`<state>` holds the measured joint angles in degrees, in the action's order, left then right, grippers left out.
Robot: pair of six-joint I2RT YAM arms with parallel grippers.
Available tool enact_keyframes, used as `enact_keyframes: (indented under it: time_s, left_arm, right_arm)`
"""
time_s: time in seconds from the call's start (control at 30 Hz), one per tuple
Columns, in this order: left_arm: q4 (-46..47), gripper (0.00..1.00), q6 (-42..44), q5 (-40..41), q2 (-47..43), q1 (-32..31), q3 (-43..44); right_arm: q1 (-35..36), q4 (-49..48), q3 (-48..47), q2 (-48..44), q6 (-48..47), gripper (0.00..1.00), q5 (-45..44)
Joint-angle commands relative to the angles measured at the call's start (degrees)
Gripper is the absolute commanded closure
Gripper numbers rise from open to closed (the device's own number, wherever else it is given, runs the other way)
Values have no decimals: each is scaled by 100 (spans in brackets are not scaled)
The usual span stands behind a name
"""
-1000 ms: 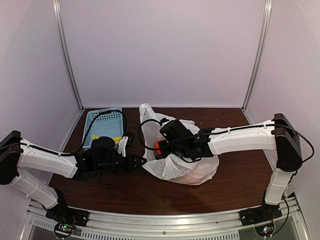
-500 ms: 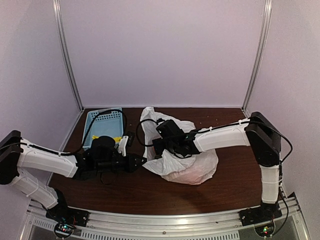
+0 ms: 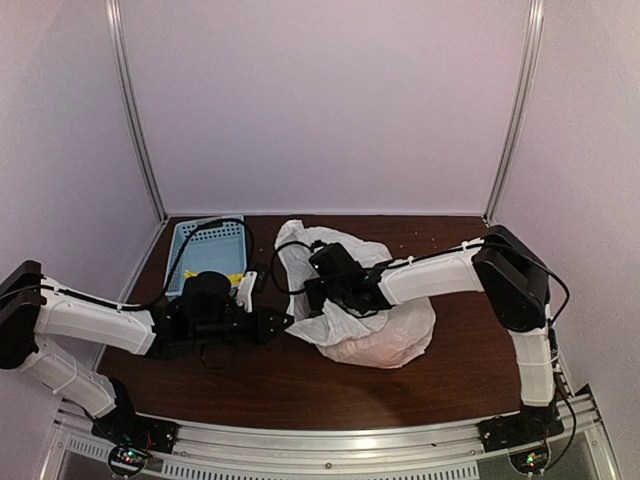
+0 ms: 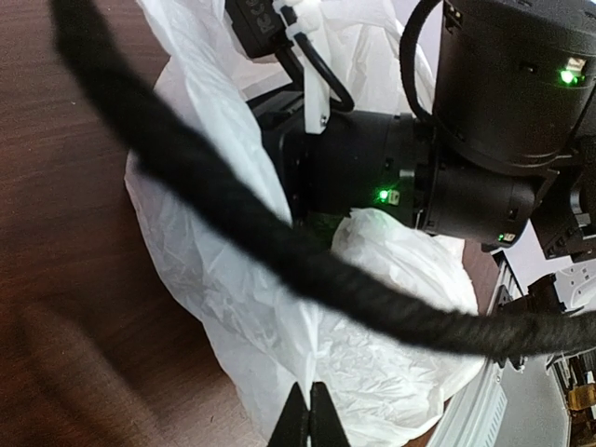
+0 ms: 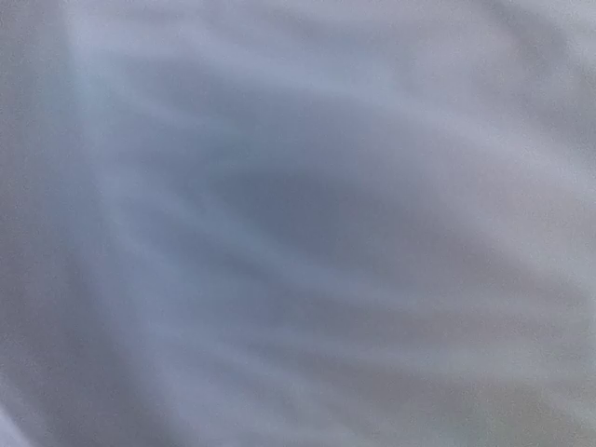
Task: Untie the knot of the plastic bag and take out the fruit
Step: Pick up the fake fruit from the takeout bag.
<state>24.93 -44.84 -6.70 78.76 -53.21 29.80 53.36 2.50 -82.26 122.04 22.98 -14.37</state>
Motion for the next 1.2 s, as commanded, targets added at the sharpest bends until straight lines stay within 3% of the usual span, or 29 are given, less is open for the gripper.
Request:
enact_keyframes:
  time_s: [0.0, 0.23, 0.8, 1.17]
  left_arm:
    - [-65, 100, 76, 27, 33, -21, 166]
    - [-151, 100, 63, 67, 36, -16, 199]
    - [-527, 100, 59, 221, -135, -22, 417]
    - [-460, 100, 55, 160, -31, -18, 464]
  right_arm:
    - [-37, -6, -18, 53, 27, 46, 96]
    - [-37, -103, 180, -325, -14, 49, 181]
    - [381, -818, 2283, -2960, -567, 48, 919]
    - [669, -1377, 2241, -3698, -458, 47, 975]
